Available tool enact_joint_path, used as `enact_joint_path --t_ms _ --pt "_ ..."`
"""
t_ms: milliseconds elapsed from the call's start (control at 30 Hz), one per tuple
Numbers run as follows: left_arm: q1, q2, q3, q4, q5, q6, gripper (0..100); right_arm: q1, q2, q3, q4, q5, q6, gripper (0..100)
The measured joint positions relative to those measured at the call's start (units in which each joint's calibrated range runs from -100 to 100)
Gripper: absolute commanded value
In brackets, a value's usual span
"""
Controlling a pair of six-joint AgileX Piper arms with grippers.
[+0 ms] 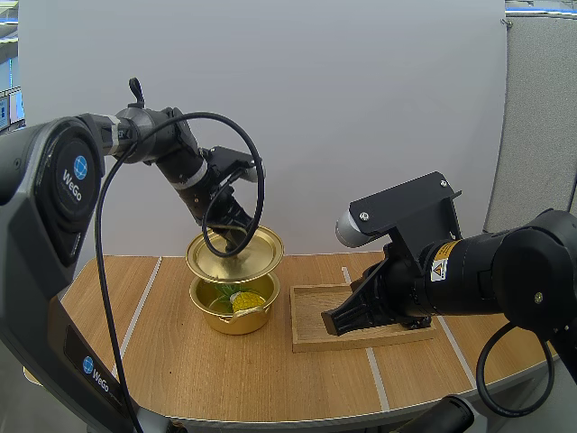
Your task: Open the pot, put the pineapple inside, and close it
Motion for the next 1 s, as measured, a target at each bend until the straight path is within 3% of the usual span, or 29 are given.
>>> enact_joint_path --t_ms 500,1000 --pt "0.0 0.5 7.9 0.0 -13.6 3.1 0 0.0 0.0 0.0 0.0 0.0 0.0 0" --pt "0.0 5.3 8.0 0.0 -11.4 3.5 0 -0.2 0.0 0.0 0.0 0.0 0.0 0"
